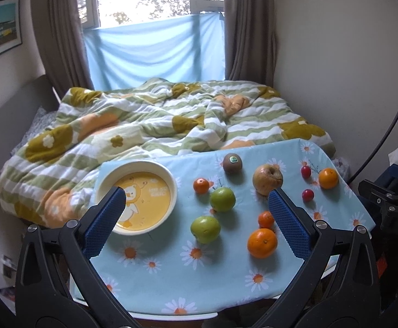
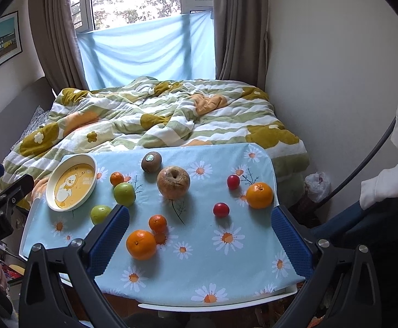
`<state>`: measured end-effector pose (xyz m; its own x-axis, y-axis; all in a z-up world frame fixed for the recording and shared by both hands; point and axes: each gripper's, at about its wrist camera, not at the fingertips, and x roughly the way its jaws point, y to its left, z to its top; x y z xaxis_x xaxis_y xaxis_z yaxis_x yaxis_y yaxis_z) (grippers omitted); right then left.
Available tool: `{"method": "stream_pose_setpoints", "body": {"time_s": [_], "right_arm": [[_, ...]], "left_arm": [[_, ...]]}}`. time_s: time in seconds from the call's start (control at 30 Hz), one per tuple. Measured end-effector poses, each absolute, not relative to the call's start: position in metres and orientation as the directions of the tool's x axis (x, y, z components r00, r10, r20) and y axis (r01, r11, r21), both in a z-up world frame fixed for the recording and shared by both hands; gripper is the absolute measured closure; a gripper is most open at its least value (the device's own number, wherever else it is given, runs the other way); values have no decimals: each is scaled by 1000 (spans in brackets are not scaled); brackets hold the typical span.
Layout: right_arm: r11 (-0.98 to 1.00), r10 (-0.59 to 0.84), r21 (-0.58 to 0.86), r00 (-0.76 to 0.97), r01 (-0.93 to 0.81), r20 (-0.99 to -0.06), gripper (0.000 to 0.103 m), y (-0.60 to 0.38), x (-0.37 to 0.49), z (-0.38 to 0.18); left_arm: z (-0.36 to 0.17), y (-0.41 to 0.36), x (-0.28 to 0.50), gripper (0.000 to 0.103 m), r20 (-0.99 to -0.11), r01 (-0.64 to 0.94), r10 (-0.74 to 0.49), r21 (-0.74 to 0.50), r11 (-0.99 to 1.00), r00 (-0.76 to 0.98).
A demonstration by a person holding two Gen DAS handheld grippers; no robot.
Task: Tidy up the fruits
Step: 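Grasp the large orange with the left tool while the right tool grasps the red tomato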
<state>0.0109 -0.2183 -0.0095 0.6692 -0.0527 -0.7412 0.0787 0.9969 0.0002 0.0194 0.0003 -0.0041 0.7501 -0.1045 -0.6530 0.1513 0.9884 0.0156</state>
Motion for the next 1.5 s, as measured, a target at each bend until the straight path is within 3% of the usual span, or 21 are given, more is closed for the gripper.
{"method": "stream_pose_setpoints", "body": {"time_s": [0.23,0.87,1.0,1.1,1.23,1.27,1.3,1.33,1.43,1.5], "right_arm": [[996,-89,-68,635,58,-767,0,-237,20,-42],[976,129,18,511,-217,-850,0,-288,67,-149],[967,155,37,471,-250,-868,7,-290,78,-167],[964,162,48,437,-261,-885,11,-291,84,-180],[959,175,64,399,-276,-900,16,-292,92,-191],[958,175,63,397,-279,-901,16,-291,94,-192],[957,176,63,395,-284,-902,16,-291,95,-193],[954,181,65,391,-292,-902,16,-290,97,-194],[950,186,66,383,-305,-905,18,-287,101,-197],[946,187,64,376,-317,-907,26,-286,105,-199]], "left_arm": [[-39,-23,26,0,-723,191,-134,-3,982,678],[-159,-107,31,0,-851,61,-42,-12,998,523],[-177,-114,35,0,-868,28,-24,-12,1000,496],[-189,-119,40,10,-883,19,-14,-5,1000,469],[-198,-121,45,11,-891,-3,4,3,1000,453],[-200,-121,46,15,-893,-12,7,2,1000,449],[-202,-120,48,27,-897,-22,10,1,1000,442],[-205,-119,50,32,-902,-30,13,0,1000,431],[-212,-119,52,36,-907,-36,-1,-18,999,421],[-213,-120,52,38,-905,-31,-5,-20,999,425]]}}
